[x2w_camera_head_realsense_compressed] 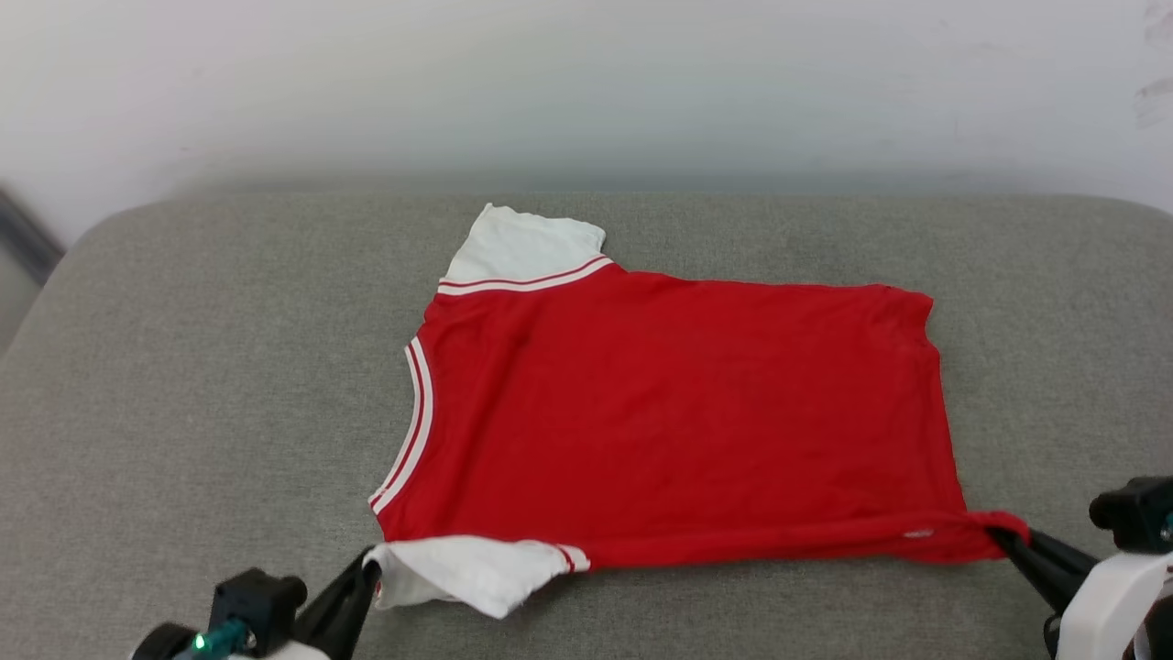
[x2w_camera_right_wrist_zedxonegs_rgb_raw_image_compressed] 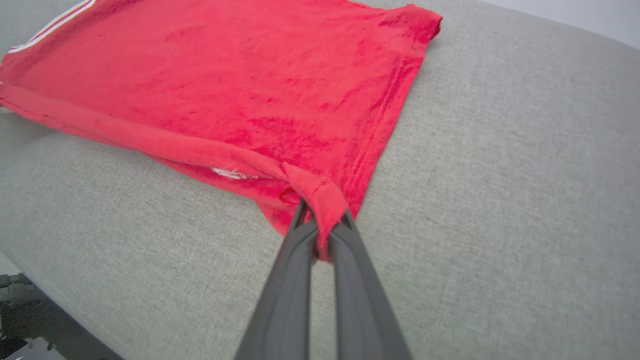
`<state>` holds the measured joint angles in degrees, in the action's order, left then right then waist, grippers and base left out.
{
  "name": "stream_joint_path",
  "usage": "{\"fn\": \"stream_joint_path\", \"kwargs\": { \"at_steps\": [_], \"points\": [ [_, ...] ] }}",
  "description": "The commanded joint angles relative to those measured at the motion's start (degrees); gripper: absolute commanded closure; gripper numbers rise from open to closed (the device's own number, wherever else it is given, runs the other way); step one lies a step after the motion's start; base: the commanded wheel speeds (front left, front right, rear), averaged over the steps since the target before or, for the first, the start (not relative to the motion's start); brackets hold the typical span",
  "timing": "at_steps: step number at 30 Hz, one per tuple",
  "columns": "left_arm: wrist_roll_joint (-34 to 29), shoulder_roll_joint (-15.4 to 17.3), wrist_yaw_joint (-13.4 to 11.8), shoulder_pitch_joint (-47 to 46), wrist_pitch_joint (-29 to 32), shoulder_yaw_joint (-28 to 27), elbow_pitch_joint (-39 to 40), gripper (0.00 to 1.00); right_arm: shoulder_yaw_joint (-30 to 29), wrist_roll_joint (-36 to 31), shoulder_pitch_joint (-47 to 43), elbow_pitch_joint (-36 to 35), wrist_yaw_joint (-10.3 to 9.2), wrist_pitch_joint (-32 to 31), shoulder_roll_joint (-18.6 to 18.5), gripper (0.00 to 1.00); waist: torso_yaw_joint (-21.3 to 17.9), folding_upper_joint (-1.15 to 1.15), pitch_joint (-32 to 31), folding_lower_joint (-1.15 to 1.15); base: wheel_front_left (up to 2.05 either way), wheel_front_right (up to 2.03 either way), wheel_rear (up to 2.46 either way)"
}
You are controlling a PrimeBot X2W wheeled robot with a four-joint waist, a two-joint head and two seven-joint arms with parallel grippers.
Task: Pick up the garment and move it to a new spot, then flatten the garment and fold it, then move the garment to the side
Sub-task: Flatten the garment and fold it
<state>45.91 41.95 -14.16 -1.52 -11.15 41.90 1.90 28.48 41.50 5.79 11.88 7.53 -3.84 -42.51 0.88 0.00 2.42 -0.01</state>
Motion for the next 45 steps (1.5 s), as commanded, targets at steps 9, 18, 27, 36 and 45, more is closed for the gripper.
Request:
{"fn": "stream_joint_path", "kwargs": {
  "at_steps": [9, 18, 27, 36, 45],
  "points": [
    [-4.52, 0.59, 4.40, -16.90, 3.52, -1.79, -4.21, 1.00, -6.11, -4.90, 7.03, -5.53, -0.09, -7.12, 2.85, 1.00, -1.47, 0.00, 7.90, 0.01, 0.00, 0.00, 0.00],
    [-6.42, -1.53, 9.22, -27.94, 4.78, -1.30, -12.97, 1.00, -5.15, -6.73, 15.15, -3.22, -0.09, -11.83, 4.56, 1.00, -2.67, 0.00, 16.13, 0.01, 0.00, 0.00, 0.00],
    [-6.40, -5.34, 14.02, -32.70, 4.87, 0.94, -25.14, 1.00, -0.61, -6.61, 20.07, 3.42, -0.09, -12.80, 5.80, 1.00, -2.88, 0.00, 20.26, 0.01, 0.00, 0.00, 0.00],
    [-6.50, -7.00, 16.47, -34.44, 2.37, 1.56, -31.01, 0.00, 1.43, -4.58, 20.43, 4.41, -0.07, -10.14, 5.64, 0.00, -2.37, 0.00, 15.99, 0.01, 0.00, 0.00, 0.00],
    [-2.47, -0.62, 17.88, -37.80, 15.40, 0.88, -22.17, 0.00, 0.75, -4.56, 18.12, 0.35, -0.07, -9.33, 4.34, 0.00, -1.73, 0.00, 10.99, 0.01, 0.00, 0.00, 0.00]
  ]
}}
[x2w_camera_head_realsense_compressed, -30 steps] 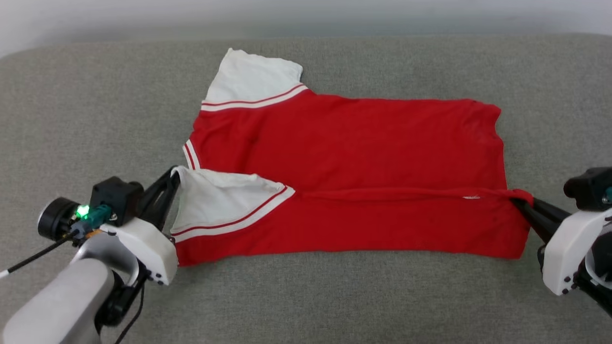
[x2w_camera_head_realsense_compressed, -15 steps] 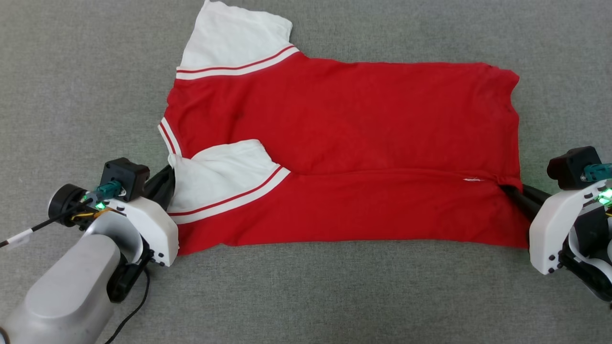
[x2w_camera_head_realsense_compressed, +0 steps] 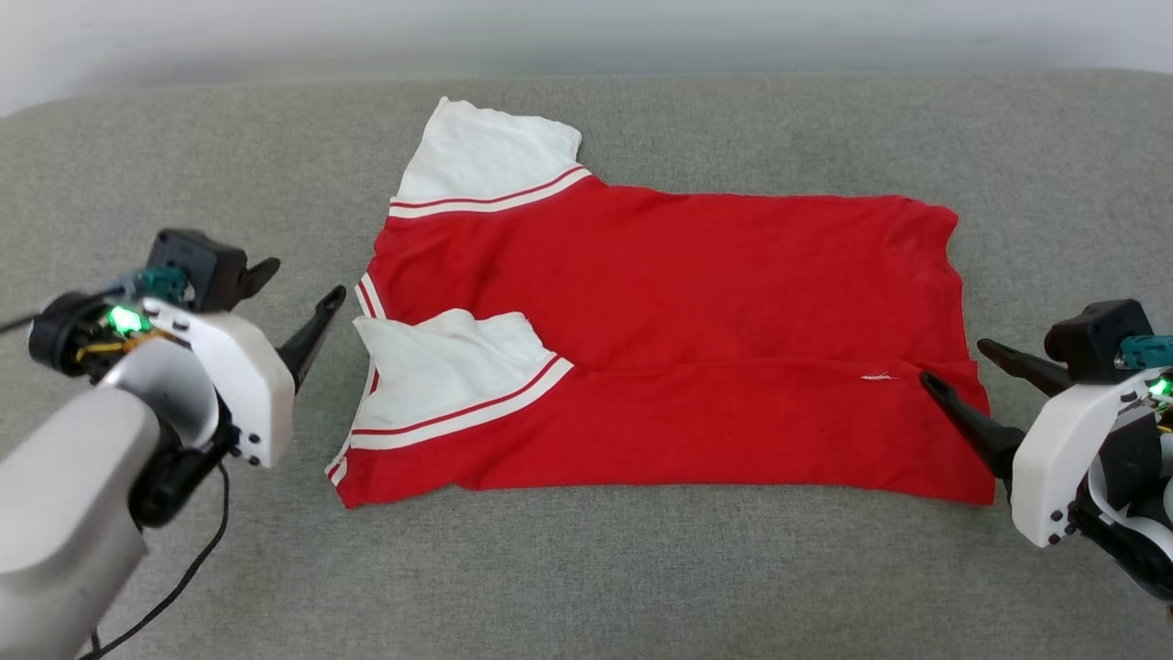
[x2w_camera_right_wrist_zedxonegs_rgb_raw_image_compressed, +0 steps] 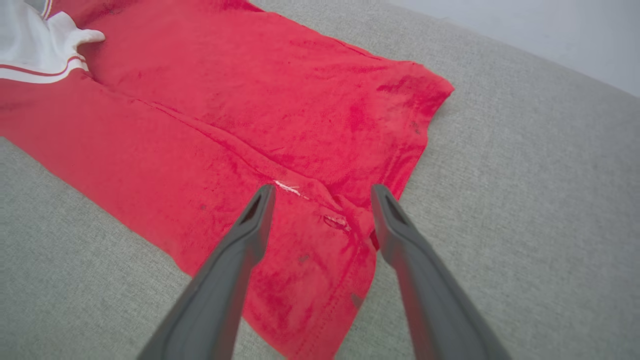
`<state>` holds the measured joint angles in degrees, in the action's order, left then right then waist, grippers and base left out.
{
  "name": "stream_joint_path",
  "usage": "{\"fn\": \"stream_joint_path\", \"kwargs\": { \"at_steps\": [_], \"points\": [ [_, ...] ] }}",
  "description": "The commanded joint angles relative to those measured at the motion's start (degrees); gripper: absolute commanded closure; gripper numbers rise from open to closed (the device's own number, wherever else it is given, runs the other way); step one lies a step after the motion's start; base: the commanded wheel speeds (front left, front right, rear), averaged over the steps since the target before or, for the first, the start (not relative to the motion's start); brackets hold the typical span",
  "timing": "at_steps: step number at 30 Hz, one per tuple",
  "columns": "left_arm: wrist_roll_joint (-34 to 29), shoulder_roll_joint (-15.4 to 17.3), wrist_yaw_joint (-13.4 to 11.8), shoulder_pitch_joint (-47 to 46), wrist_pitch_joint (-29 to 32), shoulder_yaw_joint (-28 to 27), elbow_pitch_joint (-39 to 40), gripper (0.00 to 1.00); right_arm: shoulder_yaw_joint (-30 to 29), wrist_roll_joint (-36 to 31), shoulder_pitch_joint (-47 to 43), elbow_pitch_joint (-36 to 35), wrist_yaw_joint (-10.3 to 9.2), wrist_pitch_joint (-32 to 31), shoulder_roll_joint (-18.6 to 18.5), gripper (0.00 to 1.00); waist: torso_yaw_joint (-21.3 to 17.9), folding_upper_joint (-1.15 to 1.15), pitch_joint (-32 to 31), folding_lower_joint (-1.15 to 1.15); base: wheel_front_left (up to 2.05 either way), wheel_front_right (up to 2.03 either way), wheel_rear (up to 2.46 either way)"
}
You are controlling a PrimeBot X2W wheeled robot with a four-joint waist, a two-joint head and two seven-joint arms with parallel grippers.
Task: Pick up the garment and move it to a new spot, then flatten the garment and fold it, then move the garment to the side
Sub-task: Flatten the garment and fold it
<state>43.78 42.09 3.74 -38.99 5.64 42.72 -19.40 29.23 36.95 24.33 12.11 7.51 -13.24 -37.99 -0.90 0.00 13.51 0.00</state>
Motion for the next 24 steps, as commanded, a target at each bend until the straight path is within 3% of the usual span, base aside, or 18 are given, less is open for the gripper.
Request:
{"fn": "stream_joint_path", "kwargs": {
  "at_steps": [1, 5, 11, 12, 18, 24],
  "points": [
    [0.26, 0.23, 0.29, -0.94, 0.79, 0.07, 0.64, 0.00, -0.26, -0.04, -0.57, -0.33, -0.05, -0.11, -0.26, 0.00, 0.09, 0.00, -0.27, 0.00, 0.00, 0.00, 0.00],
    [4.03, 3.36, 1.49, -2.71, 12.02, 1.20, 5.20, 0.00, -0.75, -0.38, -1.25, -1.60, -0.05, -0.89, -0.20, 0.00, 0.11, 0.00, -0.71, 0.00, 0.00, 0.00, 0.00],
    [13.32, 5.16, 1.78, -4.65, 30.78, 2.99, 8.25, 0.00, -1.10, -0.67, -1.81, -3.19, -0.05, -2.02, 0.15, 0.00, -0.07, 0.00, -0.26, 0.00, 0.00, 0.00, 0.00],
    [18.79, 4.48, 0.26, -4.65, 42.82, 5.25, 6.44, 0.00, -0.02, -0.38, -0.20, -4.10, -0.05, -3.14, 0.68, 0.00, -1.20, 0.00, 1.31, 0.00, 0.00, 0.00, 0.00],
    [18.77, 2.77, 0.42, -3.93, 46.71, 8.11, 2.25, 0.00, 1.44, -0.26, 1.78, -3.46, -0.05, -3.56, 1.14, 0.00, -2.58, 0.00, 2.82, 0.00, 0.00, 0.00, 0.00],
    [17.77, 0.74, 1.78, -2.00, 46.92, 11.24, -1.97, 0.00, 2.64, 0.29, 4.07, -2.07, -0.05, -2.42, 1.94, 0.00, -3.64, 0.00, 3.04, 0.00, 0.00, 0.00, 0.00]
  ]
}}
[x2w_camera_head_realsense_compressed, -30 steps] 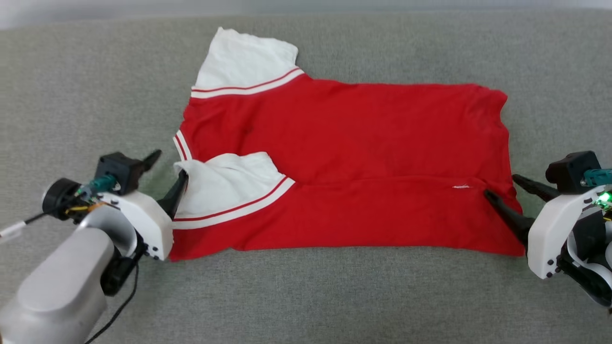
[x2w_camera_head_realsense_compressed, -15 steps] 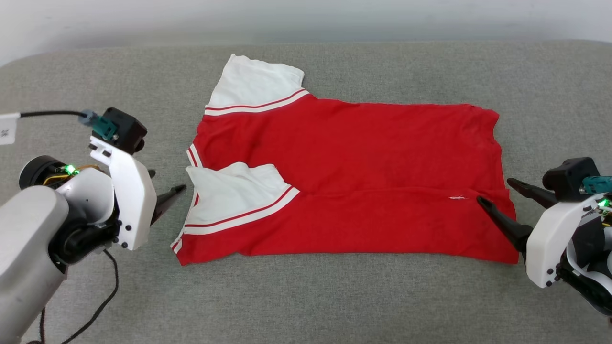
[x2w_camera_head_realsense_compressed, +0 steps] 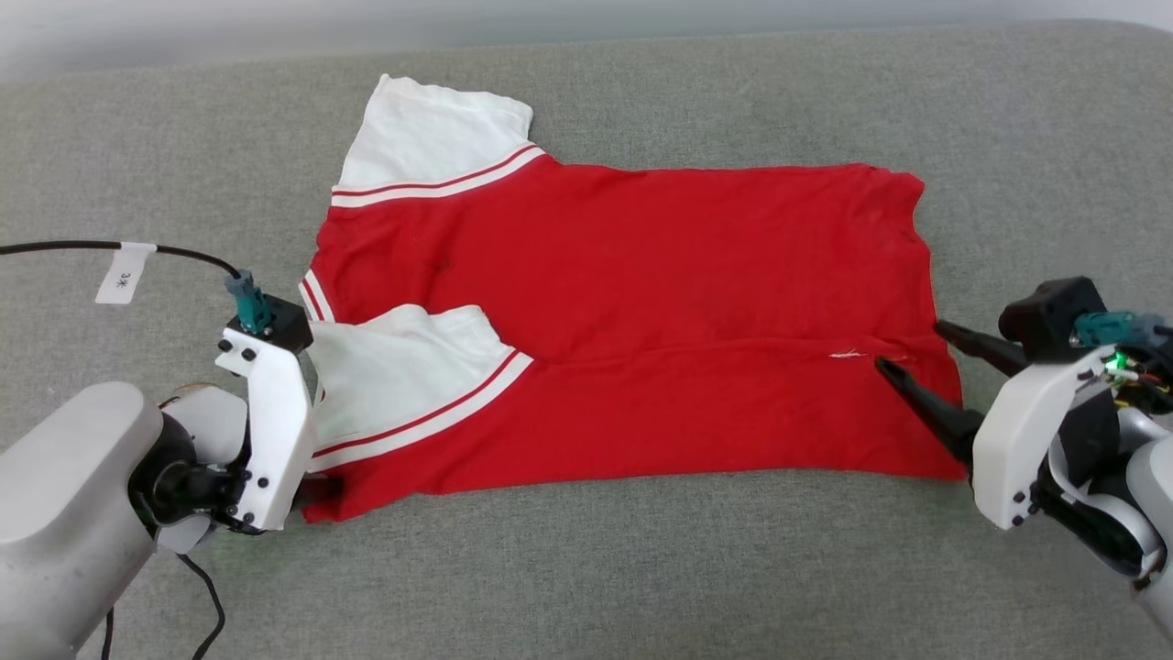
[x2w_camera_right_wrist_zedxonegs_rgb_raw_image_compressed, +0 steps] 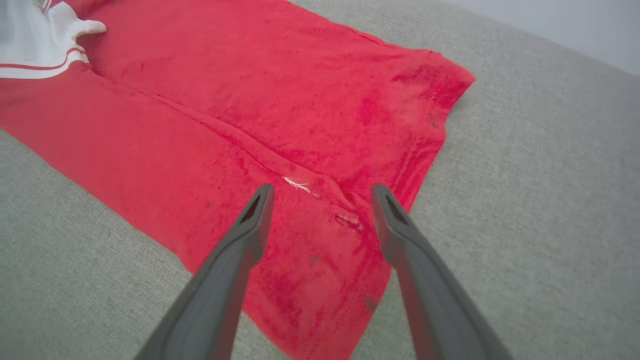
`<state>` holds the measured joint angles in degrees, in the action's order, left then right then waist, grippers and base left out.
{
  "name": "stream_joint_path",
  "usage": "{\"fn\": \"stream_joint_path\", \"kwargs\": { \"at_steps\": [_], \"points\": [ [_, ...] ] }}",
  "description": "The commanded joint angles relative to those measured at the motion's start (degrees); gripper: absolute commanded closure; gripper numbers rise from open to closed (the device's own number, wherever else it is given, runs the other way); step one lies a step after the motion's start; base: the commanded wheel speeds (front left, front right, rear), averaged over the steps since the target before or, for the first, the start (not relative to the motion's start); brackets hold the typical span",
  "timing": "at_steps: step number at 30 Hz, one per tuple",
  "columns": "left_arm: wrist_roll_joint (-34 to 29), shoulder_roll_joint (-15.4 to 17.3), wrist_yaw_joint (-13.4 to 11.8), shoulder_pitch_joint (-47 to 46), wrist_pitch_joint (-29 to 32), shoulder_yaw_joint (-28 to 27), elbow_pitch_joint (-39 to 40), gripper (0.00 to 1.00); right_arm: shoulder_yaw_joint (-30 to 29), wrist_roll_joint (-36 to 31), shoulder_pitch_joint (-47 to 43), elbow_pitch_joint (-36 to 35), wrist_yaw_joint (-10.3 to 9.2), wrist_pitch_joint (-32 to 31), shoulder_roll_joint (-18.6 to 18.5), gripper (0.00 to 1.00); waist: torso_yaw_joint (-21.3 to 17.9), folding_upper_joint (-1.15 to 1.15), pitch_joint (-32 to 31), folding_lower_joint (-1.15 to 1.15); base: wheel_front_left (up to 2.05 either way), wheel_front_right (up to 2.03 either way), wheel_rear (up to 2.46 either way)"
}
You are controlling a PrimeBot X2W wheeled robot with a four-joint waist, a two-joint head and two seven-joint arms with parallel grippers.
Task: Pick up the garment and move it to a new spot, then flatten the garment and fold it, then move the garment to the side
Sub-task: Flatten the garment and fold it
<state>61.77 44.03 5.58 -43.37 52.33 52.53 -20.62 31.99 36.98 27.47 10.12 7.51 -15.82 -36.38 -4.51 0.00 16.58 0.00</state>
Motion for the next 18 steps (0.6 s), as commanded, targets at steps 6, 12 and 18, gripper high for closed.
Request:
{"fn": "stream_joint_path", "kwargs": {
  "at_steps": [6, 12, 18],
  "points": [
    [0.50, -1.53, 1.21, 2.23, -1.07, 1.96, -2.19, 1.00, 0.96, 0.58, 4.37, 0.54, -0.05, -0.42, -1.10, 0.00, 0.11, 0.00, -1.79, 0.00, 0.00, 0.00, 0.00],
    [0.37, -0.77, 1.72, 0.13, -2.01, 2.57, -0.22, 1.00, 5.84, 2.05, 10.61, -1.21, -0.05, -9.84, -6.30, 0.00, 0.93, 0.00, -4.16, 0.00, 0.00, 0.00, 0.00],
    [-0.33, -0.51, 1.82, -1.47, -2.46, 4.56, 3.44, 1.00, 12.95, 7.13, 17.09, -2.99, -0.07, -25.64, -12.09, 0.00, 2.35, 0.00, -5.12, 0.00, 0.00, 0.00, 0.00]
  ]
}}
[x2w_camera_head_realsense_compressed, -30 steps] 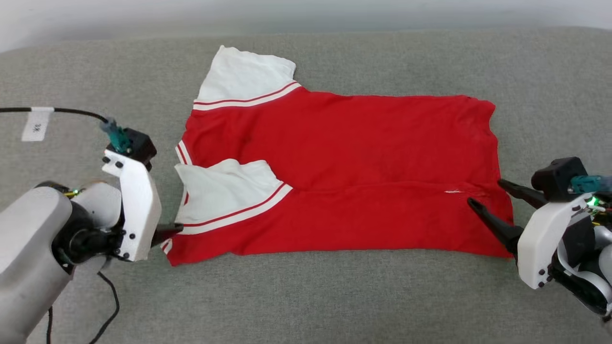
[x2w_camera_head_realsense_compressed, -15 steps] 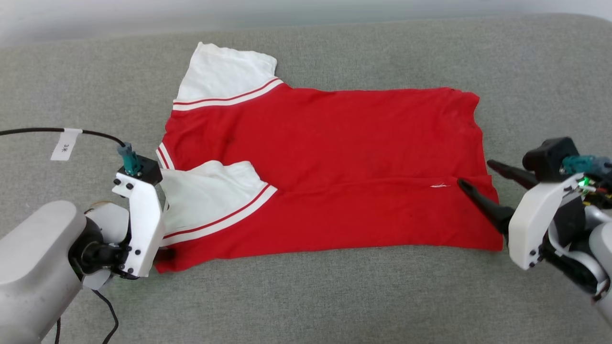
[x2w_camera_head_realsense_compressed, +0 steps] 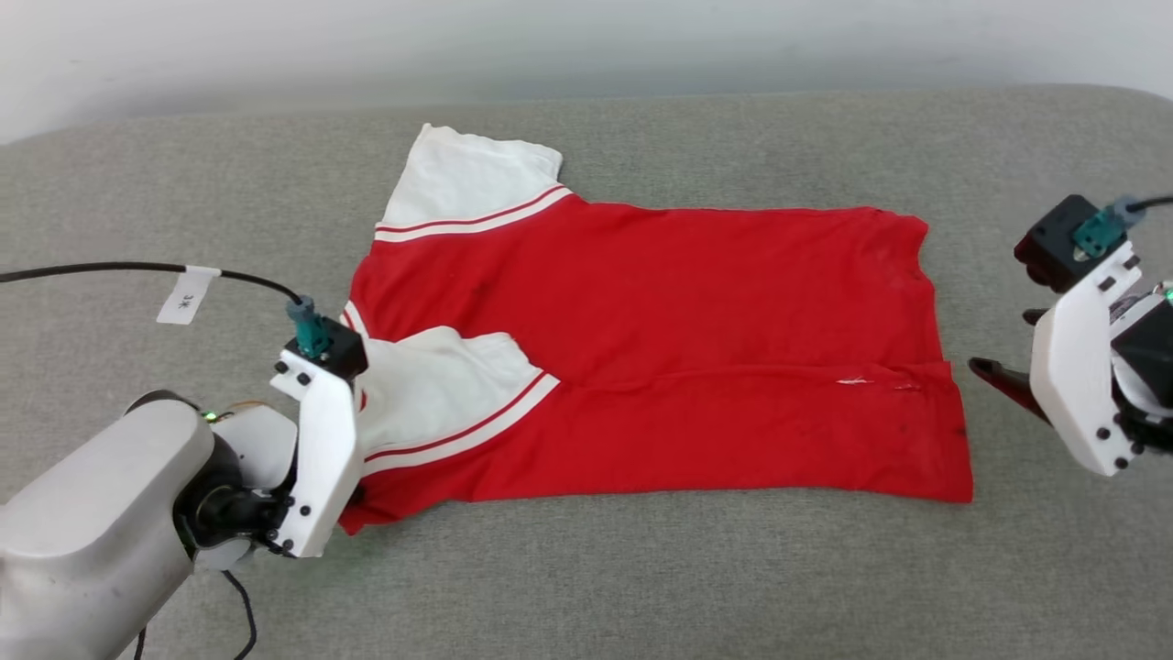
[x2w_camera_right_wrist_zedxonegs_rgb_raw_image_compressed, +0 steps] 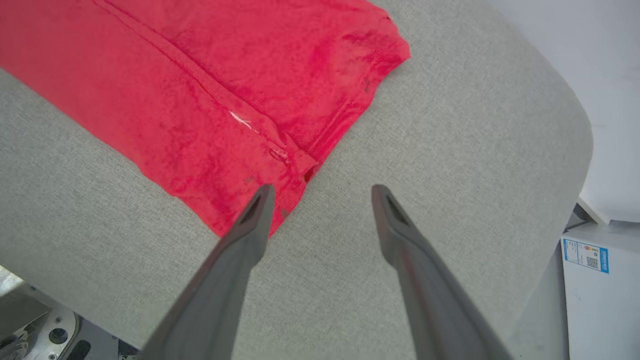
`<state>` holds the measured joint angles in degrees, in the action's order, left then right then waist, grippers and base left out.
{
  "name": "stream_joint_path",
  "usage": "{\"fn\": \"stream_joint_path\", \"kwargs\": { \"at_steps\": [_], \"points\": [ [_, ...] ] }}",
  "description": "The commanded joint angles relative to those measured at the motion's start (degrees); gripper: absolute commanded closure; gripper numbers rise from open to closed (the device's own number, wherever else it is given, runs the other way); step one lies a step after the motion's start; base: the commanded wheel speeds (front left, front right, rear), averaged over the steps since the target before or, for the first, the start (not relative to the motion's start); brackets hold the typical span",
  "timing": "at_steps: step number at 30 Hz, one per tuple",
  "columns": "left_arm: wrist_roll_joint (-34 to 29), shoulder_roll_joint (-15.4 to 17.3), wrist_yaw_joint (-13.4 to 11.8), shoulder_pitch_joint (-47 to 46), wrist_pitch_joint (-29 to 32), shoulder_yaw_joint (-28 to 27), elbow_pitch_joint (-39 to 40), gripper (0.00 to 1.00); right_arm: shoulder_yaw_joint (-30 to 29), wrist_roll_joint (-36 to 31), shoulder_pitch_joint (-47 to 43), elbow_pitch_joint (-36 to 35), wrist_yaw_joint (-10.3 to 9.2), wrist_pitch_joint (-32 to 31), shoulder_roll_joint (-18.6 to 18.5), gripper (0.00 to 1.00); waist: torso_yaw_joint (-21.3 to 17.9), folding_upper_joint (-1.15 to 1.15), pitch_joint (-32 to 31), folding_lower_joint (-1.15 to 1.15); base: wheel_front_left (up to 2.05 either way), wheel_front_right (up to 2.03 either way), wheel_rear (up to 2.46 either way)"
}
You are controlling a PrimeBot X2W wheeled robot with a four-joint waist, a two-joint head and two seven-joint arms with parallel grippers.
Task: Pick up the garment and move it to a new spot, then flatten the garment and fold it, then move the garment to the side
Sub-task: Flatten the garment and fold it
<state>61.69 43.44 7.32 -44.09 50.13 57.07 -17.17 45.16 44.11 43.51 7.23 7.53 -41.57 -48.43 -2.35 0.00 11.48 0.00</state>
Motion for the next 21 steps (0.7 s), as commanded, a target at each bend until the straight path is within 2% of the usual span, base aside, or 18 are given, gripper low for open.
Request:
{"fn": "stream_joint_path", "kwargs": {
  "at_steps": [1, 5, 8, 16, 20, 21],
  "points": [
    [-0.18, 0.10, 0.08, -0.92, -0.32, 0.31, 0.51, 1.00, 0.85, 1.23, 1.44, 0.03, -0.09, -2.27, -0.60, 0.00, 0.42, 0.00, 0.07, 0.00, 0.00, 0.00, 0.00],
    [-0.41, 0.38, 0.09, -1.86, -0.83, 1.36, 2.12, 1.00, 2.43, 5.94, 3.03, 1.78, -0.09, -9.62, -0.88, 0.00, 1.22, 0.00, 0.96, 0.00, 0.00, 0.00, 0.00],
    [-0.36, 0.71, 0.10, -2.76, -1.45, 1.62, 2.90, 1.00, 2.13, 8.05, 3.25, 4.57, -0.08, -12.46, 0.46, 0.00, 1.75, 0.00, 1.97, 0.00, 0.00, 0.00, 0.00],
    [0.34, 0.36, 0.11, -4.48, -3.02, 2.09, 2.84, 1.00, 0.57, 9.31, -1.99, 14.99, -0.08, -10.25, 6.95, 0.00, 3.36, 0.00, 4.76, 0.00, 0.00, 0.00, 0.00],
    [0.52, 0.50, 0.11, -5.20, -3.50, 3.25, 2.78, 1.00, 3.29, 9.41, -7.66, 20.06, -0.07, -8.39, 11.30, 0.00, 3.78, 0.00, 5.73, 0.00, 0.00, 0.00, 0.00],
    [0.59, 0.66, 0.11, -5.15, -3.59, 3.42, 2.68, 1.00, 3.66, 9.56, -7.80, 20.05, -0.07, -7.97, 11.67, 0.52, 3.69, 0.00, 5.67, 0.00, 0.00, 0.00, 0.00]
  ]
}}
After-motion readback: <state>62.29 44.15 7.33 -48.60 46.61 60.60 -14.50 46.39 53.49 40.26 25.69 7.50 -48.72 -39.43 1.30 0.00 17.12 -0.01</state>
